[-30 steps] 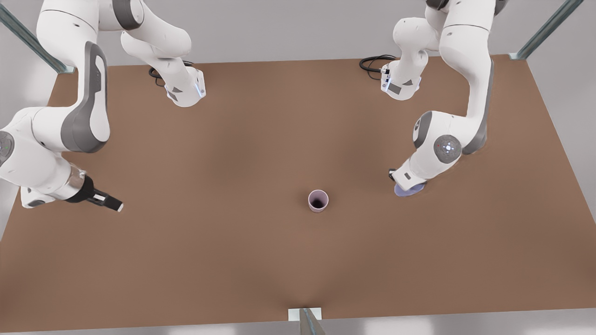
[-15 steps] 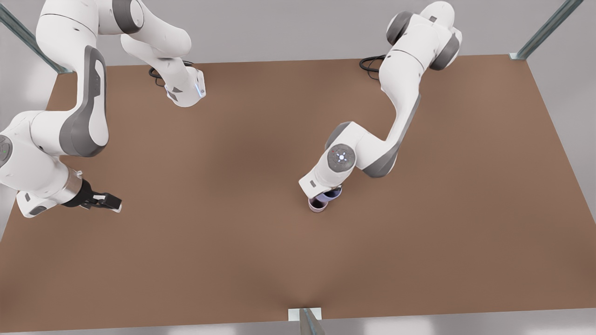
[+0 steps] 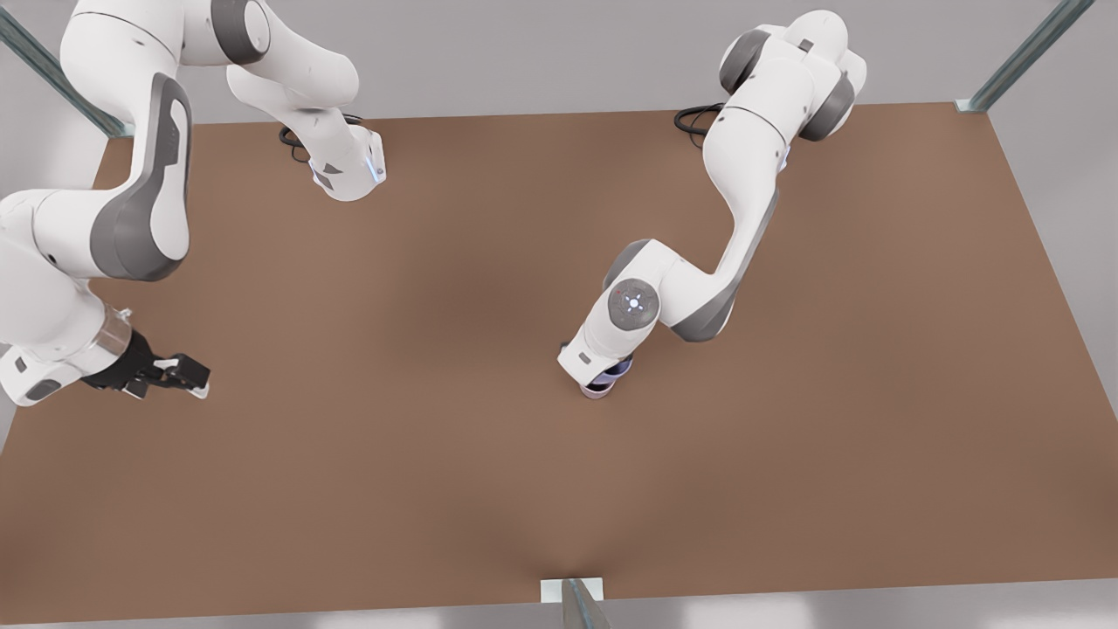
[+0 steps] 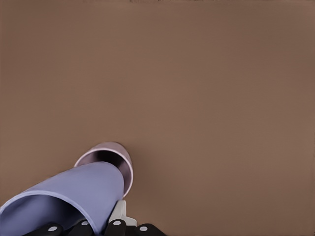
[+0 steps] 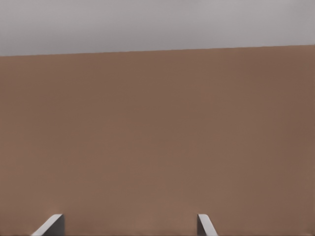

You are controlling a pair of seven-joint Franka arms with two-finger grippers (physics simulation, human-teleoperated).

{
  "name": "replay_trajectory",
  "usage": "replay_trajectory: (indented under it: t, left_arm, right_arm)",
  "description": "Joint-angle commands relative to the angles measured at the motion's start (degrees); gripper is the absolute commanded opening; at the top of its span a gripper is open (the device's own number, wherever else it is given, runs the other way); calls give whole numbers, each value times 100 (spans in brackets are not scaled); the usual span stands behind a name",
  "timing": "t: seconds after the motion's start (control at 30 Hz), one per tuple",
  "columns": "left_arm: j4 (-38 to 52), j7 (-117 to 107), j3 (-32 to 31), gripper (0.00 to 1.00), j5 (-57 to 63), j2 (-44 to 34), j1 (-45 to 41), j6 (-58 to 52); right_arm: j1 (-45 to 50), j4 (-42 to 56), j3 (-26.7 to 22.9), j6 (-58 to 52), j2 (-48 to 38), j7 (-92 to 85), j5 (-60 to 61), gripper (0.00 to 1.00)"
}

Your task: Stack the cups, with the pink cup at the bottom and the purple cup at the top

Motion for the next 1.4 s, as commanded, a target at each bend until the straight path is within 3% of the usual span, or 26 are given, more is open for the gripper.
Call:
replay_trajectory:
  t: [0.0,0.37,0.4,0.43,0.8,0.83,0.87,1.07,1.13,1.2,1.27,1.3,1.37]
  left_arm:
    - [3,-843,-1,21,-15,29,0,155]
    - [-50,-808,-1,21,3,187,0,147]
    - [-50,-738,-1,52,11,196,0,155]
    - [-50,-729,-1,63,11,196,0,155]
    - [-23,-747,-1,68,11,204,0,155]
    - [-23,-755,-1,92,11,196,0,155]
    - [-6,-791,-1,100,11,187,0,155]
    - [-6,26,306,100,117,-490,96,-1074]
    - [-6,1221,974,100,47,-709,105,-1743]
    - [-6,2724,2090,100,-200,-982,123,-2279]
    - [-6,3208,2697,100,-217,-1202,132,-2595]
    - [-85,3208,2715,100,-208,-1535,333,-2657]
    - [-129,3261,1169,100,380,-2124,1607,-2798]
  right_arm:
    - [15,8,0,-232,-6,-426,-46,100]
    - [-2,25,-18,-144,47,-435,-98,100]
    - [-2,25,-18,-144,47,-435,-98,100]
    - [-2,25,-18,-144,47,-435,-98,100]
    - [7,25,-9,-135,55,-435,-98,100]
    - [7,34,-9,-135,55,-435,-98,100]
    - [7,34,-9,-135,55,-435,-98,100]
    - [-2,34,-17,-135,55,-426,-98,100]
    - [-2,34,-9,-135,55,-426,-98,100]
    - [-2,34,-17,-126,55,-426,-98,100]
    - [-2,34,-9,-100,55,-426,-98,100]
    - [-2,34,-9,-100,55,-426,-98,100]
    - [-2,34,-9,-100,55,-426,-98,100]
